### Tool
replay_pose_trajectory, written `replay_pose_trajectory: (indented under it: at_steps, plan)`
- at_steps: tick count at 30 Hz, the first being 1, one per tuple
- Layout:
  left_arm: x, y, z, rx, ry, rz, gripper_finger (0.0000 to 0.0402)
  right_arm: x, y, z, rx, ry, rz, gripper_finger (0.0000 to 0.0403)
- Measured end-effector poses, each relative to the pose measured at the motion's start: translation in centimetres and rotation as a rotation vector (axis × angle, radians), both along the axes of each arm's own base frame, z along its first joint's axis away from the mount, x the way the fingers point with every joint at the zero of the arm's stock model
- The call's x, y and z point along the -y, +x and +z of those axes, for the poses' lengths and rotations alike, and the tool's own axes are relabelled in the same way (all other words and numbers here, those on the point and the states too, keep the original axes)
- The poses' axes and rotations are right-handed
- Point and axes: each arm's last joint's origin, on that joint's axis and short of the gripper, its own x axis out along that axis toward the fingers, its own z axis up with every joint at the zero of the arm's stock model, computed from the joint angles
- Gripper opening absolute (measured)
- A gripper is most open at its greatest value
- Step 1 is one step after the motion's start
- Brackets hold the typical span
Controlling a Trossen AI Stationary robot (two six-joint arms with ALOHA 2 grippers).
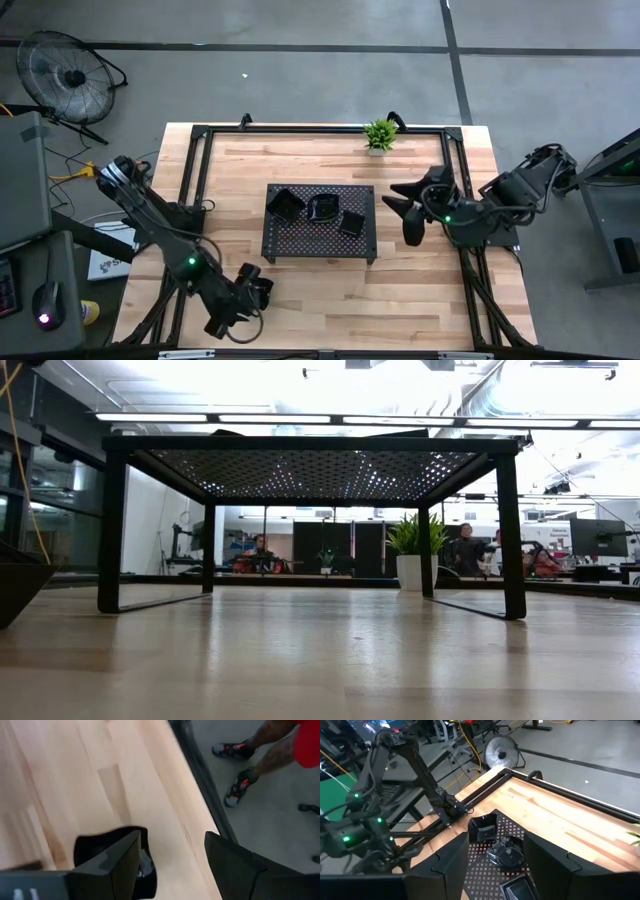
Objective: Pick & Place Mini shaped plates
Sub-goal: Stack the distorted square plate on top of the distorted square plates on the shelf
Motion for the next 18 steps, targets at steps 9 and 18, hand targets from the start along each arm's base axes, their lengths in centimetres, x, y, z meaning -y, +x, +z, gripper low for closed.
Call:
replay_pose_trajectory:
  at_steps: [9,18]
  plan:
    - [1.4,1.2,-3.8,-0.148,0.041,0.073,0.0218,-0.6,-0.3,0.0,-0.002,-0.005,0.027,0.0183]
    - [1.5,1.5,-6.6,-0.235,0.158,0.168,0.0218,-0.6,-0.3,0.0,-0.005,-0.008,0.028,0.0183]
